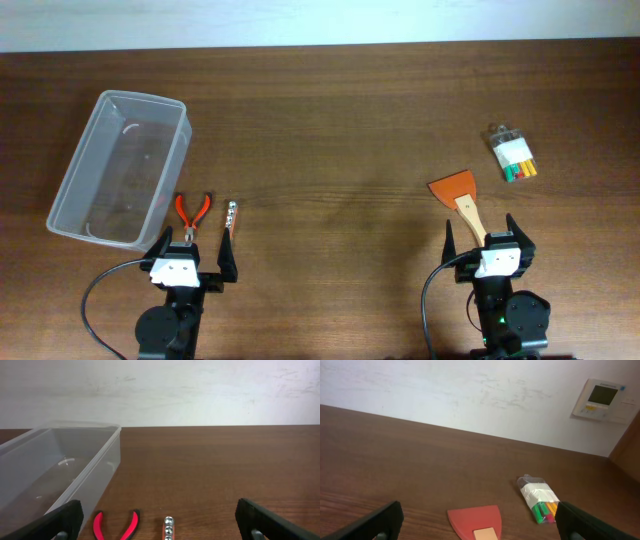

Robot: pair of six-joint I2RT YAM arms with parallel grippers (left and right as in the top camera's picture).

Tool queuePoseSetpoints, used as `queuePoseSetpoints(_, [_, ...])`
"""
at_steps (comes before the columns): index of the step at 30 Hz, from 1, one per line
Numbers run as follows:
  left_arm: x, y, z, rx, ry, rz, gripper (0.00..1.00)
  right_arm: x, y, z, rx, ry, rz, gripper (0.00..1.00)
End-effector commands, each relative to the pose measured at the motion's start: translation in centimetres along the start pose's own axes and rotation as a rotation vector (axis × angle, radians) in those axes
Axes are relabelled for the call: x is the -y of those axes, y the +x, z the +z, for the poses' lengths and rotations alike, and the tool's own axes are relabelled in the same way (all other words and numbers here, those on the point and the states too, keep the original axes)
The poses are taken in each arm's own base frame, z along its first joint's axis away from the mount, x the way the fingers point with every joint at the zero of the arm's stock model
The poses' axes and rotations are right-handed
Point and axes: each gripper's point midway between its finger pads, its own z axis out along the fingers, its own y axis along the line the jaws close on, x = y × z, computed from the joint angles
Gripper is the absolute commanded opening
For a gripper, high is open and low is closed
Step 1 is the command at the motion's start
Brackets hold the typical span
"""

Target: Pack container

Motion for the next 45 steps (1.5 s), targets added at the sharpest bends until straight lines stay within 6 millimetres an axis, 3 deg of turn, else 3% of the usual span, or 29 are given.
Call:
queuePoseSetpoints(1, [-0.02, 0.15, 0.02, 0.002, 0.000, -0.009, 0.99, 0.03, 0.43, 0.04, -0.010, 0.008, 0.004, 0.99])
queuePoseSetpoints(41, [-0.03, 0.15, 0.02, 0.002, 0.000, -0.009, 0.99, -0.18, 0.38, 0.05, -0.008, -0.004, 0.010, 0.99])
queuePoseSetpoints(45, [-0.04, 0.23, 0.04, -0.001, -0.001, -0.030, 0.99, -0.59, 0.45, 0.06, -0.012, -0.026, 0.183, 0.99])
